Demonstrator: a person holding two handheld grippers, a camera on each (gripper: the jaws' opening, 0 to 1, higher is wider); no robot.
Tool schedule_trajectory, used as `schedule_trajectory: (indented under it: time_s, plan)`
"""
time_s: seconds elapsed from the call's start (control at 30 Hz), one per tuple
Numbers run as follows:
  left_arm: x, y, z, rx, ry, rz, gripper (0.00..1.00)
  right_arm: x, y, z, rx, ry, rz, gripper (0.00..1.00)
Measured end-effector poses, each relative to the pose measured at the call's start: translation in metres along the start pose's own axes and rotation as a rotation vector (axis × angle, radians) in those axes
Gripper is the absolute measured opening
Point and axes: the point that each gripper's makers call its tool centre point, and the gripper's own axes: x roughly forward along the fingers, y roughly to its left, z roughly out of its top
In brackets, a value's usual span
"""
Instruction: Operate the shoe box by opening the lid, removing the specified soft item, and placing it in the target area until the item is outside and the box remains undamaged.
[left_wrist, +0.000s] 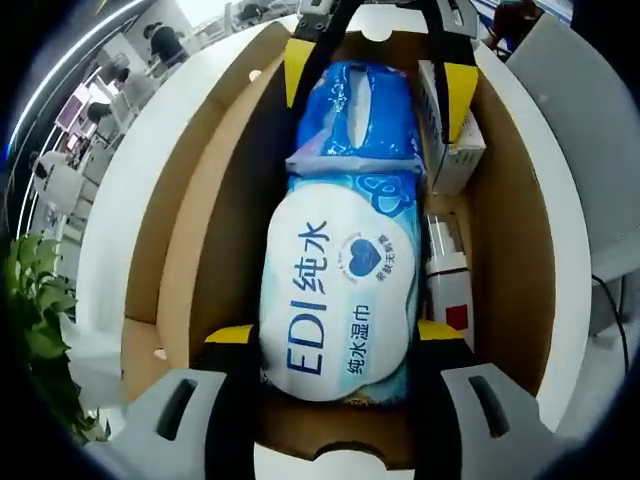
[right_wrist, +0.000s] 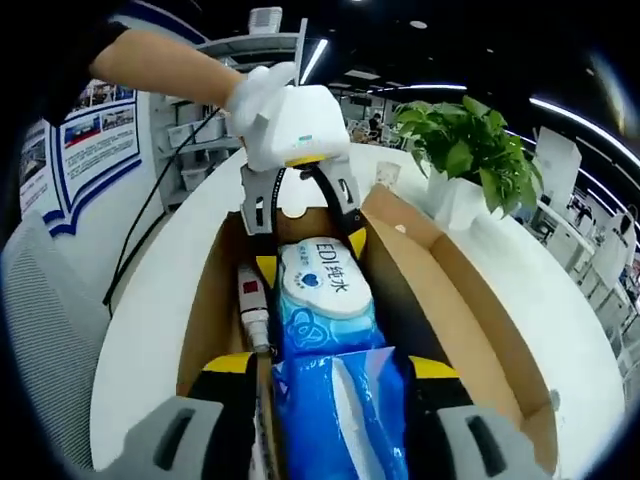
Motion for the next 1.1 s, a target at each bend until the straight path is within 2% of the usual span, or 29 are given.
schedule_trajectory:
  time_s: [0.23, 0.47, 0.67, 0.87, 1.1]
  plan:
    - [0.001, 0.000, 0.000, 0.008, 0.005, 0.000, 0.58, 0.021, 0.000, 0.007, -0.006, 0.006, 0.003, 0.56]
    - [0.003, -0.001, 0.000, 0.017, 0.024, -0.008, 0.58, 0.042, 0.001, 0.012, -0.033, 0.051, 0.014, 0.55]
    - [0.006, -0.002, 0.002, 0.002, 0.010, -0.016, 0.58, 0.062, 0.000, 0.000, -0.040, 0.110, 0.026, 0.57]
    - [0.009, -0.002, 0.002, 0.001, 0.002, -0.028, 0.59, 0.068, 0.001, -0.002, -0.075, 0.143, 0.040, 0.55]
    - [0.013, -0.002, 0.003, 0.009, -0.018, 0.000, 0.61, 0.072, 0.004, -0.004, -0.097, 0.158, 0.045, 0.55]
